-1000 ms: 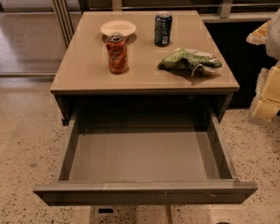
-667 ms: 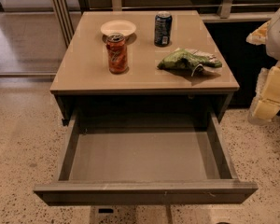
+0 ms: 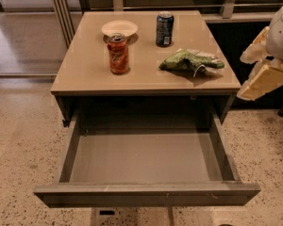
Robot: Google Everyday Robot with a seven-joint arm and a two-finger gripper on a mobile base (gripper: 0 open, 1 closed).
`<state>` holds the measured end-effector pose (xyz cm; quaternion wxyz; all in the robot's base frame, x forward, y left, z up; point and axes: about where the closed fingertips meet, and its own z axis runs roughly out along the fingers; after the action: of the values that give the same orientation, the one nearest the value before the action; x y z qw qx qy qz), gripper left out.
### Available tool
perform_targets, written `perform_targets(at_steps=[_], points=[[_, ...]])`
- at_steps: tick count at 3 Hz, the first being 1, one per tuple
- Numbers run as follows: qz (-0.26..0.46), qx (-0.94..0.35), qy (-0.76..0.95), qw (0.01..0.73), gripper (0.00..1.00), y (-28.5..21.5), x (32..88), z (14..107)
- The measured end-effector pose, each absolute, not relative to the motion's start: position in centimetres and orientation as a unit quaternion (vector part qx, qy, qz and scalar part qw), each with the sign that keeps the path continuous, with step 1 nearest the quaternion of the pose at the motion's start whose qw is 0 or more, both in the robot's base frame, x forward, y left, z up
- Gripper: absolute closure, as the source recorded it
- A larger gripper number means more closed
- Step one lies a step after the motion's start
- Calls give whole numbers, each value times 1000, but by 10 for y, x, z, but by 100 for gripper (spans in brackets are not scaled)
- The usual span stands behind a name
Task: Place green jalapeno chip bag into top drawer
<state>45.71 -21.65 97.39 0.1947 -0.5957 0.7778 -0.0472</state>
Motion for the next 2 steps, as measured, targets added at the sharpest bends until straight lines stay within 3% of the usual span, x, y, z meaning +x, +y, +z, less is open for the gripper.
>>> perform_targets(at_steps=[2], points=[[-77,-562,758,322,91,-222,579,953]])
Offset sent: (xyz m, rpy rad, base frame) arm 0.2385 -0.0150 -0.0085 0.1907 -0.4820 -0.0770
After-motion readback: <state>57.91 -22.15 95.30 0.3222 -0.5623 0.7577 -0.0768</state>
